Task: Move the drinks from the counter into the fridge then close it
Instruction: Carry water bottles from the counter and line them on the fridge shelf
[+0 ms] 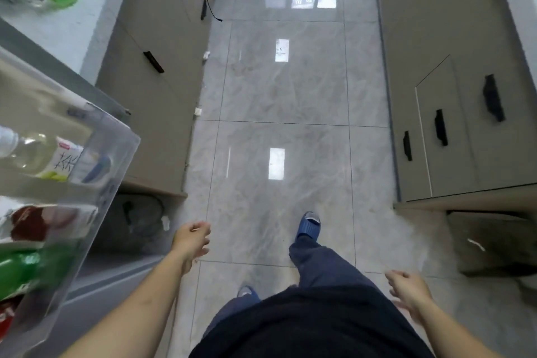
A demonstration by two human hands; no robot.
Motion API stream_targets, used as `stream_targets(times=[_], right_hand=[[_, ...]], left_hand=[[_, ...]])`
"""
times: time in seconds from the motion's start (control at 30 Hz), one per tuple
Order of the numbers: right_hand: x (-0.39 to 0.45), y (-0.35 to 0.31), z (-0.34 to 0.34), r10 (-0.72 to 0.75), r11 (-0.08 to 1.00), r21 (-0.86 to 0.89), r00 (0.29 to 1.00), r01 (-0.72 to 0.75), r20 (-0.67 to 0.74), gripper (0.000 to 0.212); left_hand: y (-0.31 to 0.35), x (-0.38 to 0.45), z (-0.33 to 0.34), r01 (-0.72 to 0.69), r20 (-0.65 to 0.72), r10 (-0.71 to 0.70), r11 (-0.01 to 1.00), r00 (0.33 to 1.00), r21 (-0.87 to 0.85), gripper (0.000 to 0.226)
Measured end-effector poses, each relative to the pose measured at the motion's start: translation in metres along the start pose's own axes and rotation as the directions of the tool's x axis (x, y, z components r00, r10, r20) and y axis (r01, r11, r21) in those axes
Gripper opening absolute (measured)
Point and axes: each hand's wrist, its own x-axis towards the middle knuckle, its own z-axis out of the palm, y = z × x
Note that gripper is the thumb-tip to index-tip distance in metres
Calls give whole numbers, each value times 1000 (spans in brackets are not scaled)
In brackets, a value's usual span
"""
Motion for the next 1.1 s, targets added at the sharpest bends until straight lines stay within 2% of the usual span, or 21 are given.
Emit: stream_targets(times=[0.2, 0.3, 0.5, 0.67, 0.77, 0.9, 1.1], right_hand=[[46, -165, -1, -212, 969, -107, 973, 221, 92, 28], [52, -246, 9, -292, 944, -119, 948, 306, 124, 26], [59, -376, 55, -378, 896, -150, 896, 417, 234, 22], [63, -465, 101, -401, 863, -207, 874, 461, 274, 16], [57, -509, 124, -396, 826, -290, 864, 483, 311, 16], [52, -566, 151, -397, 750, -407, 848, 521, 352, 18], [53, -652, 188, -373, 656, -514, 829, 553, 416, 16]], left_hand=[[44, 3, 31, -9, -35, 11, 998, 999, 61, 15], [47, 7, 38, 78, -63, -75, 996, 995, 36, 8], [50, 33, 35, 237, -141, -237, 971, 961, -16, 10], [97, 80, 31, 330, -173, -342, 939, 924, -97, 13], [146, 113, 28, 312, -142, -334, 937, 932, -156, 14], [224, 160, 20, 190, -99, -223, 946, 970, -262, 15], [310, 198, 6, 140, -140, -213, 903, 967, -407, 10]])
